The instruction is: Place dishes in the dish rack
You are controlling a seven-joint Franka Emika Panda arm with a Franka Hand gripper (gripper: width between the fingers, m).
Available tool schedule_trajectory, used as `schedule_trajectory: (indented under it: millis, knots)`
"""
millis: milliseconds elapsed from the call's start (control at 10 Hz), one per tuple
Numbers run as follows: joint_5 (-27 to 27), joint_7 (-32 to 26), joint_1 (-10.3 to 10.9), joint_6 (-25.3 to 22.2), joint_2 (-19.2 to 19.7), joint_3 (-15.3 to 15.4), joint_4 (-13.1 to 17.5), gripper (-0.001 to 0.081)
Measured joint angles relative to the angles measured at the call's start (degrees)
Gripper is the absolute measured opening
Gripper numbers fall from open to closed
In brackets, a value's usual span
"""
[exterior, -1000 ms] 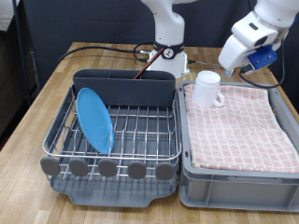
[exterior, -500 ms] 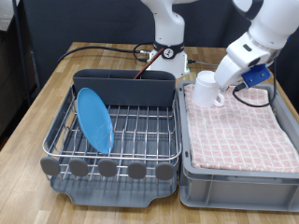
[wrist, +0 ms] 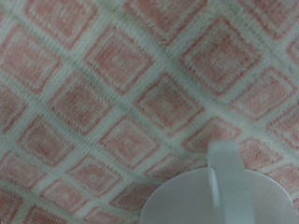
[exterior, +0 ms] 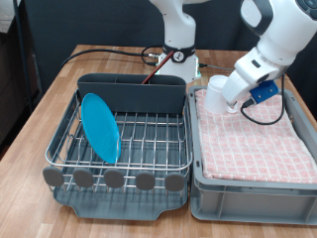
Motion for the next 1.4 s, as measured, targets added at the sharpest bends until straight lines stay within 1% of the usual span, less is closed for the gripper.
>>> schedule_trajectory:
  millis: [500,600,700,800,900,1100,1400]
  knots:
    - [-0.36,-0.04,-0.05,2.31,0.75,-0.7,-1.45,0.0802]
    - [-0.44,-0.04,-0.05,2.54,0.76,-0.84,-1.68,0.0589]
    - [-0.49,-0.05,-0.05,2.91,0.76,-0.94,-1.95,0.0589]
    - [-0.5,-0.05,-0.05,3.13,0.77,-0.99,-2.21,0.0451]
    - [-0.5,-0.05,-0.05,3.33,0.77,-1.01,-2.49,0.0451]
    - [-0.51,-0.05,-0.05,3.62,0.77,-1.04,-2.78,0.0093]
    - [-0.23,-0.05,-0.06,3.52,0.71,-1.09,-2.72,0.0072]
